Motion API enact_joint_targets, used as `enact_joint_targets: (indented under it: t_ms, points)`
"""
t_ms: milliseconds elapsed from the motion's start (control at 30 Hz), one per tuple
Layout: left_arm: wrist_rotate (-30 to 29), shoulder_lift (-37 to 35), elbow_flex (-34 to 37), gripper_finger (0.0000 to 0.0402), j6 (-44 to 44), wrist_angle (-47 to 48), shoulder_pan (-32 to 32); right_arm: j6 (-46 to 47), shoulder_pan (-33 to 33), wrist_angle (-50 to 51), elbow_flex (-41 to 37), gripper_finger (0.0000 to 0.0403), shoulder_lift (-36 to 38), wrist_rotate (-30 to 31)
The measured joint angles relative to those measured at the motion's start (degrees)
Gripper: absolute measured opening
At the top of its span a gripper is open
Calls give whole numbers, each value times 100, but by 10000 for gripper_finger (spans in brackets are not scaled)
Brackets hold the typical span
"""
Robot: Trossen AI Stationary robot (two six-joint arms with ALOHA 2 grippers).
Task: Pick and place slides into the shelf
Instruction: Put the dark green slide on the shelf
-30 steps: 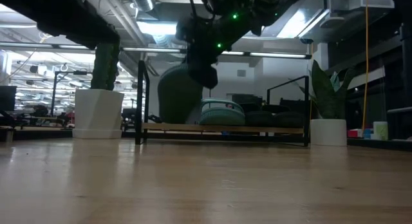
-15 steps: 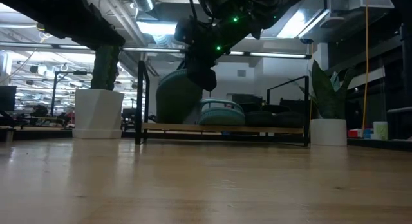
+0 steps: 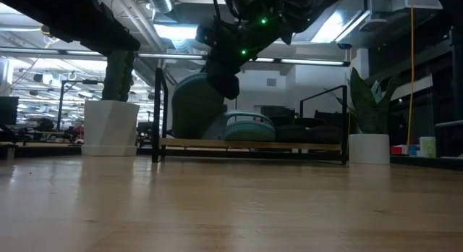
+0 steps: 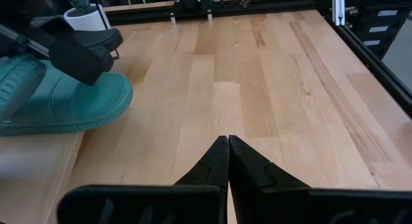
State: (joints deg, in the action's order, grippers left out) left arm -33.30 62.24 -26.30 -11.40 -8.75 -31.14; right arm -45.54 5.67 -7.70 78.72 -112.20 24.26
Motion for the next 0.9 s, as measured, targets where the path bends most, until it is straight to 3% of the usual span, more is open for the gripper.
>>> enact_joint_targets:
  t_ms: [900]
  points:
    - [131, -2, -2, 0, 109, -120, 0, 215, 88, 237, 7, 11, -170, -258]
